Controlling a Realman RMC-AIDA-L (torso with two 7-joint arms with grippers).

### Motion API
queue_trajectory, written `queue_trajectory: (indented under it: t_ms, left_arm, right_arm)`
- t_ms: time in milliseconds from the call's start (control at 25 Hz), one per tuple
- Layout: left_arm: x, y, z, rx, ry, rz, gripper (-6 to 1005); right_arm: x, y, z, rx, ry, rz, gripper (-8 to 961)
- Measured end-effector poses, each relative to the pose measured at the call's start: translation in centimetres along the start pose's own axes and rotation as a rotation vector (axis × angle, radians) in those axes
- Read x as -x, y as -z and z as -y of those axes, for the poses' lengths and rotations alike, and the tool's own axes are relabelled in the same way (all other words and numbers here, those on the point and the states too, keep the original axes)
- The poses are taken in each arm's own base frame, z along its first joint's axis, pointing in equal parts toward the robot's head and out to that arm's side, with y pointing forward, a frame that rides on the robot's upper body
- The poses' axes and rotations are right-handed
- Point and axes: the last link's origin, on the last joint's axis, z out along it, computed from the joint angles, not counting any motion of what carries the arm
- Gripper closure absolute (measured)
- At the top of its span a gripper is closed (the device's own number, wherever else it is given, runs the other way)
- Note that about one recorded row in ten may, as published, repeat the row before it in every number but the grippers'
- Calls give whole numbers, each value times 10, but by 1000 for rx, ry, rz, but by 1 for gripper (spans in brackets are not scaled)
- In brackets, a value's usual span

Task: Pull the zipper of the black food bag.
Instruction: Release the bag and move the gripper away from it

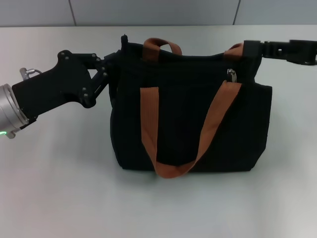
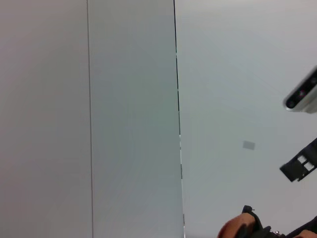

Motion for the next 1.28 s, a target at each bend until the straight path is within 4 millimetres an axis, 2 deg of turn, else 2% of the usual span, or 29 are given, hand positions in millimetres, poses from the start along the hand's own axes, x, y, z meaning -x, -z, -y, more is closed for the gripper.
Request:
queue_trajectory:
  t_ms: [280,360,600,760,840,880,920,1000,1080,1120,1200,1280]
  left_arm:
    - [1,3,-1,-2,29,1,975]
    - [1,4,-1,-2,31,1,974]
    - [2,5,-1,-7,50,1,974]
    - [3,7,-2,-5,72,8,974]
    - [4,7,-3,-7,81,11,973]
    - [5,8,-2,-11,95,17,973]
    - [5,8,-2,-11,95,17,973]
    - [6,9,-2,-13,106,23,973]
    - [6,10,-2,-14,120,25,973]
    - [6,10,-2,-15,129,27,973]
    - [6,10,-2,-16,138,28,973]
    - [6,11,-1,-19,147,31,973]
  right_arm:
    - [-16,22,6,68,107,131,590]
    - [-17,23,5,76,127,134,497]
    - [-35,29,4,115,282,155,306]
    - [-51,37,1,164,379,137,307]
    - [-64,41,1,178,421,109,307]
    - [-79,43,1,187,460,69,307]
    - [-79,43,1,187,460,69,307]
    - [-94,44,3,184,487,27,306]
    - [-116,41,7,174,506,-24,306]
    - [-116,41,7,174,506,-24,306]
    - [-133,35,10,171,522,-44,306]
    - [-139,32,13,156,532,-49,307]
